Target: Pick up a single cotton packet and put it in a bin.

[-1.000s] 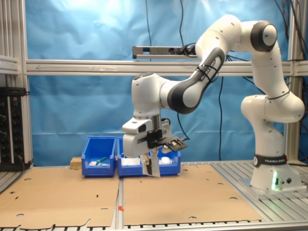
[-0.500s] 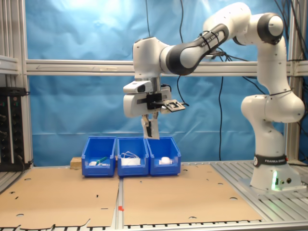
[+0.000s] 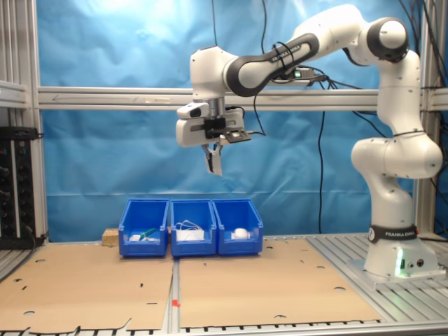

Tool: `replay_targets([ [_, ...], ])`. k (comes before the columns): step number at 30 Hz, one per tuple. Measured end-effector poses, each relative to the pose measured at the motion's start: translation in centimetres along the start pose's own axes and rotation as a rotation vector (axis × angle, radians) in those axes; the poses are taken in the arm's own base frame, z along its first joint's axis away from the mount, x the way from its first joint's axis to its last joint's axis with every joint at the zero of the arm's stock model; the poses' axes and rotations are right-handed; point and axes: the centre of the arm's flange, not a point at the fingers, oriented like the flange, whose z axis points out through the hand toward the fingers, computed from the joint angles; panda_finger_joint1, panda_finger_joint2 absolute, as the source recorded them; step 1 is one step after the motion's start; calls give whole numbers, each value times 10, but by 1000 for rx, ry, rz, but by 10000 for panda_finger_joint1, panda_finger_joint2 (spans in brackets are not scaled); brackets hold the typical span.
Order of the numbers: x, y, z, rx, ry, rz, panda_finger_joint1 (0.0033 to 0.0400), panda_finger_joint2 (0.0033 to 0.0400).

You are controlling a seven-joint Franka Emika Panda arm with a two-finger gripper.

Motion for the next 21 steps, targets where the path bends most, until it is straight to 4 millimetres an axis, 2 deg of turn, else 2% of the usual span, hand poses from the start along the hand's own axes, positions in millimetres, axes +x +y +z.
replay_targets([
  [8,-88,22,6,-7,-38,119,53,53],
  [9,-106,24,8,-8,-46,138,53,53],
  [21,-170,18,24,-6,-107,173,53,53],
])
